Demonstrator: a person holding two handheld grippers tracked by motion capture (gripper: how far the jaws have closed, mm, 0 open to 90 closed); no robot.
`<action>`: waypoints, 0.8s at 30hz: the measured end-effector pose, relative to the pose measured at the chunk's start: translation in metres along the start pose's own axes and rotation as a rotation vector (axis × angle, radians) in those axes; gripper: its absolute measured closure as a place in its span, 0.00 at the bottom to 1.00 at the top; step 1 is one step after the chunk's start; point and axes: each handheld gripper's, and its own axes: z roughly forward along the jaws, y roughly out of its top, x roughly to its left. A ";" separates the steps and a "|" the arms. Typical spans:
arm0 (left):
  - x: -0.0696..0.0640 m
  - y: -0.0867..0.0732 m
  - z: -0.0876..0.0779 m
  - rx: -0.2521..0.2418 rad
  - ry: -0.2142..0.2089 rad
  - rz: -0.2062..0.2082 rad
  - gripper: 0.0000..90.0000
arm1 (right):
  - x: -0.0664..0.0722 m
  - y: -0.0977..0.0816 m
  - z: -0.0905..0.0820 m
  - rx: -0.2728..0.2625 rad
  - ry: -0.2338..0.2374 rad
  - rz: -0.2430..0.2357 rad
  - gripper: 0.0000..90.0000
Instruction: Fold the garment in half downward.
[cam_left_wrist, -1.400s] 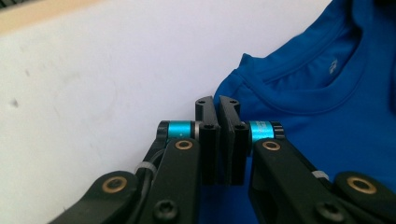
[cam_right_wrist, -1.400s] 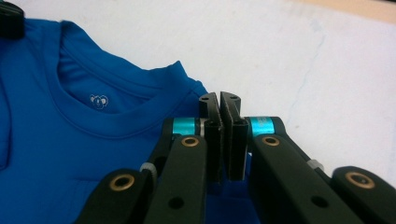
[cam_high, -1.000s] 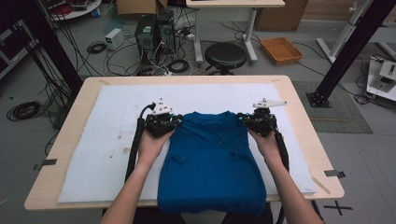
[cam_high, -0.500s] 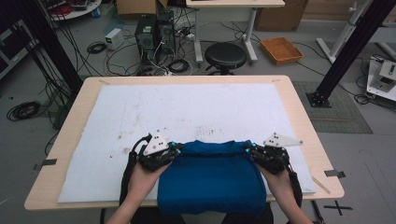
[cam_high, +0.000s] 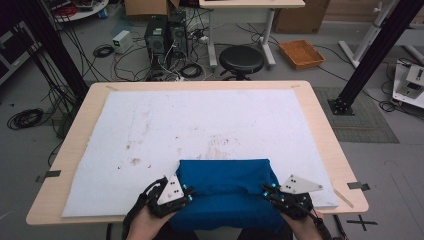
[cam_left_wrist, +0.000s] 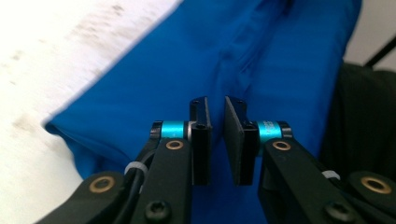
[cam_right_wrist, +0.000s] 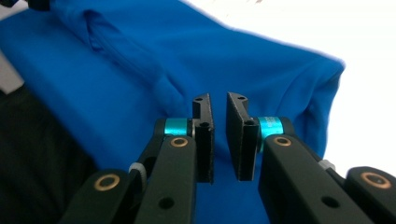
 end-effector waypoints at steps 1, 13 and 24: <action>-0.002 -0.001 -0.001 0.006 -0.007 0.000 0.85 | 0.001 -0.002 -0.001 0.004 0.005 -0.003 0.88; 0.042 0.016 0.006 -0.080 0.164 -0.192 0.64 | -0.036 0.025 0.001 -0.102 -0.067 0.123 0.72; 0.090 0.002 0.037 0.038 0.210 -0.436 0.59 | -0.087 0.029 0.053 0.024 -0.083 0.329 0.66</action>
